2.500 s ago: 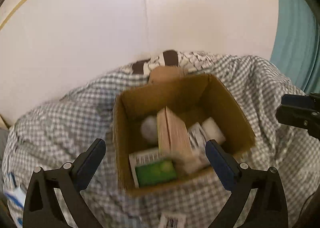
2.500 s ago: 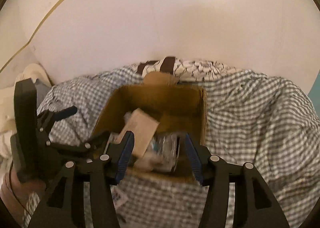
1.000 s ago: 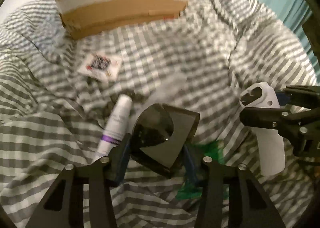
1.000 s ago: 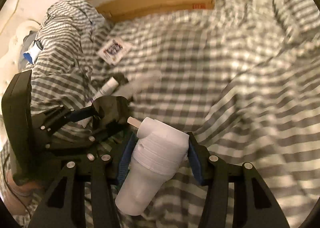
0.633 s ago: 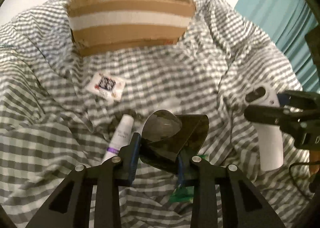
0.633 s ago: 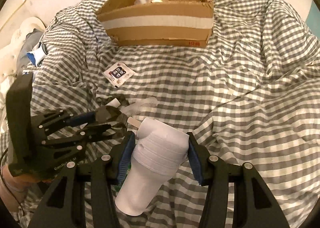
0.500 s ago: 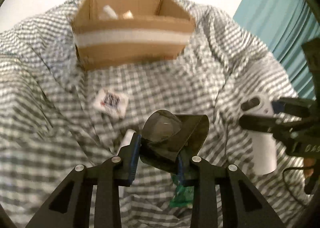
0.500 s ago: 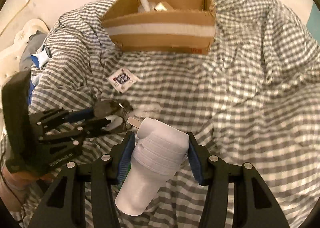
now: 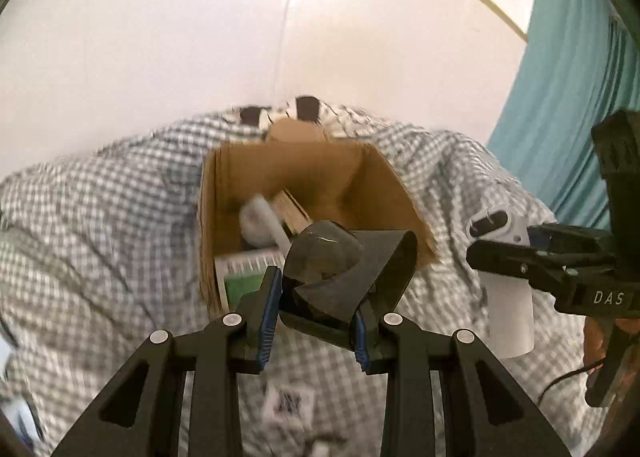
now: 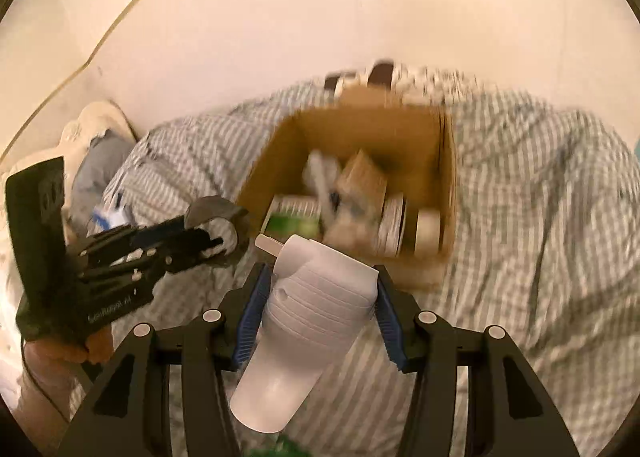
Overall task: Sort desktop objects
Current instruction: 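Carry the black case and plug adapter into the cardboard box and release both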
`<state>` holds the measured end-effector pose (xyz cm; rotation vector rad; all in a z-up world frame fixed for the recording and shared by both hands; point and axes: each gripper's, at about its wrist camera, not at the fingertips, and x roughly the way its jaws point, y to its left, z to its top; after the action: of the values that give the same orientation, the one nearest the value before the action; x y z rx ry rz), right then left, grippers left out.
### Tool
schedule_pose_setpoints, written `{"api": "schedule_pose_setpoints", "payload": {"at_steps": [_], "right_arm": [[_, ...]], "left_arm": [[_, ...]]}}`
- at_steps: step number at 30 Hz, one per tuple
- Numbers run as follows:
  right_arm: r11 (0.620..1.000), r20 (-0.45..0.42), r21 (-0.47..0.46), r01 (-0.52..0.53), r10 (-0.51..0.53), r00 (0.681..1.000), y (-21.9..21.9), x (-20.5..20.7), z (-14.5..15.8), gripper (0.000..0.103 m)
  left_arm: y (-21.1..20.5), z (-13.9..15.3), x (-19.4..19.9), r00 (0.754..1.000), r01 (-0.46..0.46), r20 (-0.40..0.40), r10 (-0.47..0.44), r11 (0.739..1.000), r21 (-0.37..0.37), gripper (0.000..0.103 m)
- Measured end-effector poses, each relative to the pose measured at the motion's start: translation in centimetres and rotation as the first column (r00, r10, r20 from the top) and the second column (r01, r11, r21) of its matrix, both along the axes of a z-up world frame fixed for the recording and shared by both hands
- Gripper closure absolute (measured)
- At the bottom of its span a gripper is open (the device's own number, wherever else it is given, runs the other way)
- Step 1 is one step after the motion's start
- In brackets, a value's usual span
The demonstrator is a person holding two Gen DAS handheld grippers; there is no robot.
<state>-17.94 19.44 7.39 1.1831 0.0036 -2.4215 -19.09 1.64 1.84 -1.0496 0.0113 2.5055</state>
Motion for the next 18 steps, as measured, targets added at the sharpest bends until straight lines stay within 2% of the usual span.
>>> {"api": "schedule_pose_setpoints", "payload": {"at_steps": [4,8,9,10,11,12,14,18], "right_arm": [[0.999,-0.005,0.018,0.028,-0.028,1.000,-0.8,-5.3,-0.8,0.052],[0.997,0.014,0.022,0.067,-0.068,0.998,-1.0,-9.2,-3.2,0.052],[0.997,0.015,0.011,0.081,-0.081,0.997,-0.6,-9.8,-3.6,0.052],[0.996,0.018,0.002,0.093,-0.093,0.996,-0.4,-10.1,-3.8,0.048],[0.994,0.018,-0.006,0.106,-0.106,0.994,-0.1,-10.3,-3.8,0.039],[0.994,0.009,-0.012,0.113,-0.112,0.994,0.2,-10.2,-3.7,0.036],[0.993,-0.014,-0.019,0.115,-0.115,0.993,0.8,-9.5,-3.0,0.036],[0.995,-0.045,-0.019,0.097,-0.098,0.994,2.4,-5.7,-1.5,0.036]], "left_arm": [[1.7,-1.6,-5.0,1.000,-0.013,0.018,0.013,0.999,-0.035,0.071],[2.5,-3.5,-7.3,1.000,-0.022,0.016,0.023,0.998,-0.064,0.070],[2.9,-3.8,-7.5,1.000,-0.026,-0.004,0.026,0.995,-0.092,0.062],[3.1,-4.0,-7.5,1.000,-0.025,-0.018,0.023,0.993,-0.117,0.041],[3.4,-4.0,-7.4,0.999,-0.028,-0.038,0.023,0.989,-0.144,0.028],[3.5,-4.0,-7.0,0.997,-0.042,-0.067,0.031,0.985,-0.167,0.011],[3.2,-3.6,-6.0,0.993,-0.065,-0.111,0.047,0.983,-0.170,0.007],[1.7,-2.9,-3.3,0.993,-0.101,-0.074,0.090,0.980,-0.169,0.007]]}}
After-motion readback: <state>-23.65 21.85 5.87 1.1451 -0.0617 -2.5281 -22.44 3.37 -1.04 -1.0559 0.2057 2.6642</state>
